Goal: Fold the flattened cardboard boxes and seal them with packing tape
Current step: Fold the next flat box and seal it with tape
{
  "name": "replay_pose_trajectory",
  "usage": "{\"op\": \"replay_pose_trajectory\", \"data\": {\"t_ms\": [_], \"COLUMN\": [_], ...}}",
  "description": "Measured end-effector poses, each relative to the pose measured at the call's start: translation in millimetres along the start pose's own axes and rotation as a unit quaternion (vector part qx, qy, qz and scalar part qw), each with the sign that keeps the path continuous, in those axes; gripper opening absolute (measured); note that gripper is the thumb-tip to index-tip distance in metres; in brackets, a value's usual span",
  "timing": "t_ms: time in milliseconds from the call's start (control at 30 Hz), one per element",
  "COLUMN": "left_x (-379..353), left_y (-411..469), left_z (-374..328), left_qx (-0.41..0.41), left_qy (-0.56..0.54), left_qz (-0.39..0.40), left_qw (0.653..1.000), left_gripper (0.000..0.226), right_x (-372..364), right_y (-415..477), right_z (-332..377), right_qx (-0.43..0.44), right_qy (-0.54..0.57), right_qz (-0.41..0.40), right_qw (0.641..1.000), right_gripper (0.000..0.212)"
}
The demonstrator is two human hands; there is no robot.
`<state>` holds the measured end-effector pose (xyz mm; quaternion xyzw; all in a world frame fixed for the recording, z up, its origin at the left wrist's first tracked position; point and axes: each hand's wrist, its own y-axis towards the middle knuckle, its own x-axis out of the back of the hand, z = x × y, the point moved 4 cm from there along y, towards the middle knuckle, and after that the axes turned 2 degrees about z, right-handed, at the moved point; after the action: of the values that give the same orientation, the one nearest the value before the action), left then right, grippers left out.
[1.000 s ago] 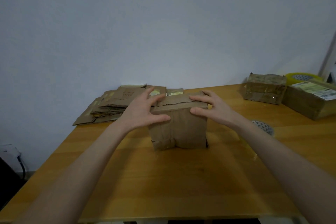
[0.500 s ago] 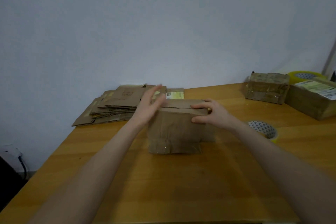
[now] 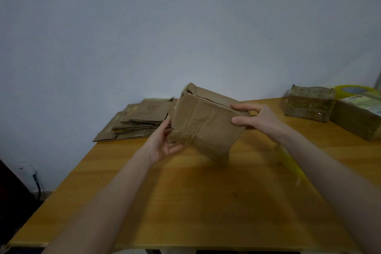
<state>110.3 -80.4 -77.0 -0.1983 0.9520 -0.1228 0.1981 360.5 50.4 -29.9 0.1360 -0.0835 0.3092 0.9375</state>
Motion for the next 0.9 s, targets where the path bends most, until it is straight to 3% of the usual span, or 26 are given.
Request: {"op": "replay_pose_trajectory", "data": {"t_ms": [100, 267, 400, 467, 500, 533, 600, 633, 700, 767, 900], "left_x": [1, 1, 10, 15, 20, 25, 30, 24, -4, -45, -108], "left_y": [-10, -22, -26, -28, -27, -27, -29, -33, -46, -48, -21], "left_z": [0, 10, 38, 44, 42, 36, 12, -2, -21, -26, -4], "left_qx": [-0.022, -0.035, 0.019, 0.043, 0.049, 0.044, -0.048, -0.128, -0.294, -0.371, -0.299], "left_qy": [-0.016, 0.067, 0.141, 0.229, 0.316, 0.428, 0.606, 0.632, 0.619, 0.648, 0.793], "left_qz": [0.012, -0.026, -0.060, -0.085, -0.097, -0.118, -0.197, -0.234, -0.243, -0.168, 0.008], "left_qw": [1.000, 0.997, 0.988, 0.969, 0.943, 0.895, 0.769, 0.728, 0.687, 0.643, 0.531], "left_gripper": [0.055, 0.069, 0.058, 0.050, 0.047, 0.044, 0.039, 0.037, 0.034, 0.035, 0.072], "right_x": [8, 14, 2, -12, -19, -26, -33, -33, -33, -35, -26], "right_y": [-4, -7, -6, -4, -3, -4, -7, -7, -6, -5, -5], "right_z": [6, 18, 17, 12, 6, 0, -12, -14, -16, -16, -17], "right_qx": [0.010, 0.006, -0.019, -0.020, -0.024, -0.029, -0.043, -0.049, -0.054, -0.054, -0.054], "right_qy": [-0.053, -0.157, -0.216, -0.243, -0.262, -0.276, -0.275, -0.270, -0.276, -0.279, -0.281], "right_qz": [-0.006, 0.025, 0.063, 0.087, 0.099, 0.110, 0.113, 0.110, 0.111, 0.114, 0.113], "right_qw": [0.999, 0.987, 0.974, 0.966, 0.960, 0.954, 0.954, 0.955, 0.953, 0.952, 0.952], "right_gripper": [0.039, 0.038, 0.037, 0.037, 0.038, 0.040, 0.044, 0.045, 0.047, 0.047, 0.050]}}
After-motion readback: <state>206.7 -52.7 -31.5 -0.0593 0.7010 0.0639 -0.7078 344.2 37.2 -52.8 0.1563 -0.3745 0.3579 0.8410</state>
